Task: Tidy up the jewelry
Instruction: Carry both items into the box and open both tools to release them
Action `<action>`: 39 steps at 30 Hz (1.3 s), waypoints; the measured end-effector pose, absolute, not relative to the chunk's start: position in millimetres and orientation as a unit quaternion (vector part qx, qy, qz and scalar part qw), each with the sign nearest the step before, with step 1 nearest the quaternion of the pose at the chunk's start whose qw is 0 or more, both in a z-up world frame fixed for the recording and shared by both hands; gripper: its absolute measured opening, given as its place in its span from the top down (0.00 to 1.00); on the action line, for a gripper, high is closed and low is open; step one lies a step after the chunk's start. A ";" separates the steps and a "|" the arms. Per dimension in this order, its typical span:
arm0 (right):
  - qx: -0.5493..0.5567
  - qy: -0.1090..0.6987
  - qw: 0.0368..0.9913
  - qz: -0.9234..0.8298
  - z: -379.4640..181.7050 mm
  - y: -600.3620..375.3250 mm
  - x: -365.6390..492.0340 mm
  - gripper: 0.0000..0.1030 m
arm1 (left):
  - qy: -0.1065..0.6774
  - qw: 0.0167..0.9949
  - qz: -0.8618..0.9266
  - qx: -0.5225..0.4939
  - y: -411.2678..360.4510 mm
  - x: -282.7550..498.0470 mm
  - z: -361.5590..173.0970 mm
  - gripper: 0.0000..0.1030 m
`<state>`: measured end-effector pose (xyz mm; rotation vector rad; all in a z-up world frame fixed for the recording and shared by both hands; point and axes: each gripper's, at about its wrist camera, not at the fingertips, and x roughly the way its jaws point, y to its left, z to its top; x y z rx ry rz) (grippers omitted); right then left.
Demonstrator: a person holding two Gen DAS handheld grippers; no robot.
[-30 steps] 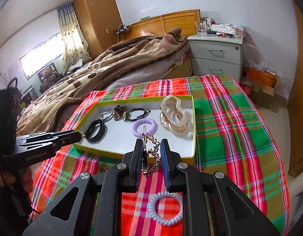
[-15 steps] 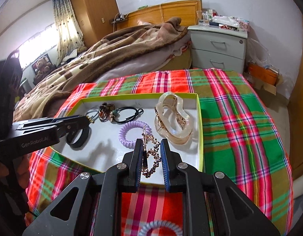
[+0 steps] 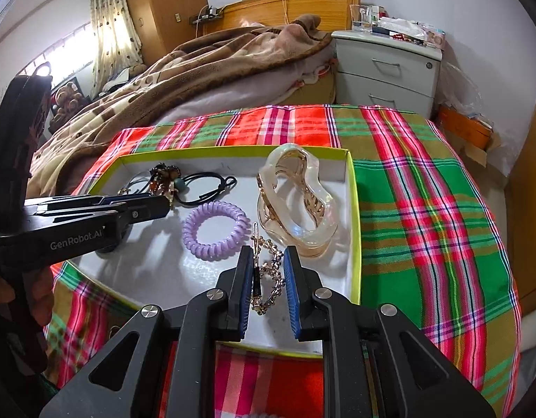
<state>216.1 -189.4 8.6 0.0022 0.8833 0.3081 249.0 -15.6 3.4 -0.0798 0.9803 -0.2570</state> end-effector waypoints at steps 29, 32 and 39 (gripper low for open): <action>-0.007 0.428 0.893 0.138 3.9 -189.4 216.9 0.81 | 0.477 0.870 -0.121 -0.039 -18.1 252.1 -3.4 0.73; -0.004 0.425 0.894 0.140 5.5 -190.1 216.4 0.80 | 0.477 0.870 -0.121 -0.039 -18.8 251.7 -3.0 0.72; -0.003 0.422 0.897 0.135 7.8 -191.8 214.0 0.76 | 0.472 0.872 -0.124 -0.040 -19.1 249.0 0.9 0.69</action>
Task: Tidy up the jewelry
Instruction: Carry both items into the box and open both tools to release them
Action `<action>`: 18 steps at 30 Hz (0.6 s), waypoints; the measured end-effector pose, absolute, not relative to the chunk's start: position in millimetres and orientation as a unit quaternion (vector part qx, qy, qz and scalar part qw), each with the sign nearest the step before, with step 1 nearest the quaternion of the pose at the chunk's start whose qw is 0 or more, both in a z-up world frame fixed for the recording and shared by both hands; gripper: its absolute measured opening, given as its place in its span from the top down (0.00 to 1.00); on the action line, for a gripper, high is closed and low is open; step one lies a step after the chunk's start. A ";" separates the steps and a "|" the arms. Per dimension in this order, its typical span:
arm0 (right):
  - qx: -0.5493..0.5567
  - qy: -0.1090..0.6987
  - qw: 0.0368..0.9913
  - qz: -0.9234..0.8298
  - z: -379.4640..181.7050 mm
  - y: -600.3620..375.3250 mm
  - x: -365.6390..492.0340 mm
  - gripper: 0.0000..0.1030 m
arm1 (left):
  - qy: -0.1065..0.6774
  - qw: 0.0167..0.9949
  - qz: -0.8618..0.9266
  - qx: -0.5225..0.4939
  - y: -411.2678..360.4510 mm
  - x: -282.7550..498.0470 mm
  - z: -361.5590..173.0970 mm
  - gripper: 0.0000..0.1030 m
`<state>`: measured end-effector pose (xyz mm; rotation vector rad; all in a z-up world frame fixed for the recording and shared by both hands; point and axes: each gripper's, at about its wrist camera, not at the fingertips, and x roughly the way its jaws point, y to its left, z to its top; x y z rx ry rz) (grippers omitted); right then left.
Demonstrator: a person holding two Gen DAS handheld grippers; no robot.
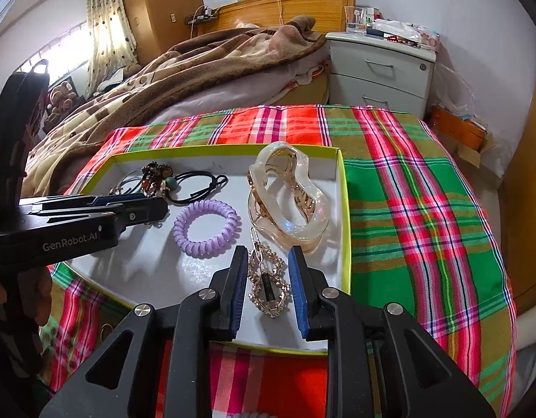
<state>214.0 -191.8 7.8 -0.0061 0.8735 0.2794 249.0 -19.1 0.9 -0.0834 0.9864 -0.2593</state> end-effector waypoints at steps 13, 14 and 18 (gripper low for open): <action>0.012 0.403 0.906 0.130 21.0 -198.1 199.7 0.70 | 0.454 0.882 -0.123 -0.038 -18.3 227.8 19.1 0.61; 0.013 0.401 0.907 0.130 22.8 -198.7 197.1 0.70 | 0.451 0.883 -0.122 -0.037 -18.4 224.5 20.9 0.61; 0.016 0.394 0.910 0.130 28.1 -200.1 187.8 0.70 | 0.445 0.886 -0.125 -0.037 -18.3 210.6 26.9 0.61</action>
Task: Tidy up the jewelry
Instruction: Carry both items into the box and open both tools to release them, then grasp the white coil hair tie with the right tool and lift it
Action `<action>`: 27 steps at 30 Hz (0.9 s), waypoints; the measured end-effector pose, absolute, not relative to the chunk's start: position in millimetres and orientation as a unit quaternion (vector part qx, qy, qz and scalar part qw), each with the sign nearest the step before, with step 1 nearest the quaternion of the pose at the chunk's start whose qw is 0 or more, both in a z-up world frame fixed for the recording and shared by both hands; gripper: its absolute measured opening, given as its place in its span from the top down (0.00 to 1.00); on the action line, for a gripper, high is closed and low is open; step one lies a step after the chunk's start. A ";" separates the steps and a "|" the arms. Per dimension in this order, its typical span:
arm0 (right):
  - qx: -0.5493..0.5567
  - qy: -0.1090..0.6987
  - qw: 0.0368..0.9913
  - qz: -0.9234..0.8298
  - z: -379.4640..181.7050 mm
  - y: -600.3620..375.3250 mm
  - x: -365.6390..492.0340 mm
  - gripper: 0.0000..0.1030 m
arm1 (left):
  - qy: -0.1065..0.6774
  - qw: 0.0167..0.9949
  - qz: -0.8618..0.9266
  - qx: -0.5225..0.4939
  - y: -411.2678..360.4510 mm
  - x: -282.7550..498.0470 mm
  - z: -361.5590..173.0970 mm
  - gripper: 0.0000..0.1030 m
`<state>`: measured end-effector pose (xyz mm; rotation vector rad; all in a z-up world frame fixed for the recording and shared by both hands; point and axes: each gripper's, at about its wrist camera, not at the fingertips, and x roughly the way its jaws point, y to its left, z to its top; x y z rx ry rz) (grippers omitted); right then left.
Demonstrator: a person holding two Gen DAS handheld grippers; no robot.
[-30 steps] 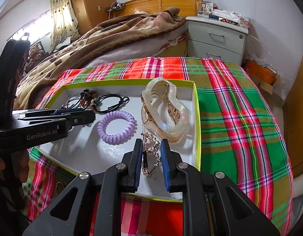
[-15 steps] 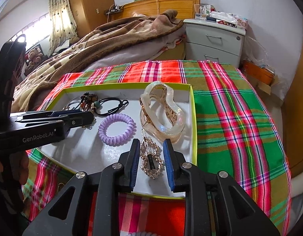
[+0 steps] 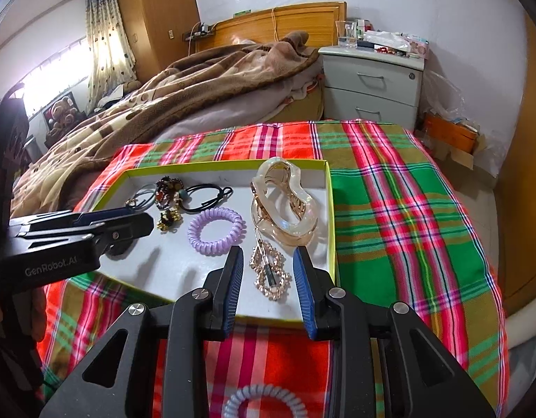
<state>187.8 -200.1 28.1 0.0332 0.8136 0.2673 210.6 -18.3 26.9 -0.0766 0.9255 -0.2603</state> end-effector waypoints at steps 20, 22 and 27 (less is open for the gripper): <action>0.026 0.396 0.909 0.125 30.0 -228.1 128.9 0.62 | 0.443 0.888 -0.115 -0.048 1.8 127.9 27.8 0.60; 0.022 0.401 0.908 0.123 28.2 -231.2 123.1 0.51 | 0.443 0.887 -0.116 -0.051 4.2 120.8 25.6 0.60; 0.004 0.423 0.899 0.114 18.0 -233.2 114.9 0.51 | 0.450 0.884 -0.113 -0.056 10.0 108.6 19.9 0.60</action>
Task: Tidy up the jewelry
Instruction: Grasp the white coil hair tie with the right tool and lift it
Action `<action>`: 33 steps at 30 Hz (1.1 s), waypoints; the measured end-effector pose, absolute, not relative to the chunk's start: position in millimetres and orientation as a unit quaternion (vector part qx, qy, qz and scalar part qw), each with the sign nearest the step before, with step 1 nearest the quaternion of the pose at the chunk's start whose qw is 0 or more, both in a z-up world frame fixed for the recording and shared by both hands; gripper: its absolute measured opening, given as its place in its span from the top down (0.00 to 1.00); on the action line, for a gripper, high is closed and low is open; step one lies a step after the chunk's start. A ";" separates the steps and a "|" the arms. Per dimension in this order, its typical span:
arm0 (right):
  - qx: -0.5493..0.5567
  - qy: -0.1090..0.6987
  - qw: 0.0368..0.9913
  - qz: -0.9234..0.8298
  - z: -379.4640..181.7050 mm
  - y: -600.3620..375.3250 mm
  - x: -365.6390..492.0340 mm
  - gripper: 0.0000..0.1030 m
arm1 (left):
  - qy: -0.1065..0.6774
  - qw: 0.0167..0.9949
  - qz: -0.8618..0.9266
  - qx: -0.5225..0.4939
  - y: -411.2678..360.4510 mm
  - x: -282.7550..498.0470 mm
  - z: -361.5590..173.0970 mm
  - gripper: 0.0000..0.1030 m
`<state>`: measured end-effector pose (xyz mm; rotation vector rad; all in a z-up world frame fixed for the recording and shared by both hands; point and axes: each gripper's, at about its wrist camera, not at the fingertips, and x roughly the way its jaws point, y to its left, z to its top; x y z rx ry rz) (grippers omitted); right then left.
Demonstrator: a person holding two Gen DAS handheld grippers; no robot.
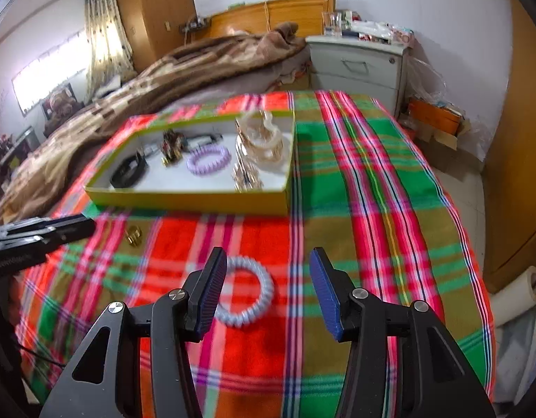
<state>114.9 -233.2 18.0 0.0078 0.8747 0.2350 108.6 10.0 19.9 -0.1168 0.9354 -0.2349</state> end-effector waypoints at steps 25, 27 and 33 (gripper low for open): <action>-0.043 0.445 0.888 0.112 -3.9 -218.7 107.6 0.90 | 0.470 0.875 -0.098 -0.062 19.4 93.7 5.8 0.60; -0.034 0.442 0.890 0.111 -3.0 -222.5 108.1 0.90 | 0.473 0.873 -0.102 -0.061 16.4 95.9 4.7 0.60; 0.002 0.416 0.904 0.098 9.5 -237.3 108.3 0.91 | 0.478 0.869 -0.119 -0.053 3.4 104.7 2.1 0.60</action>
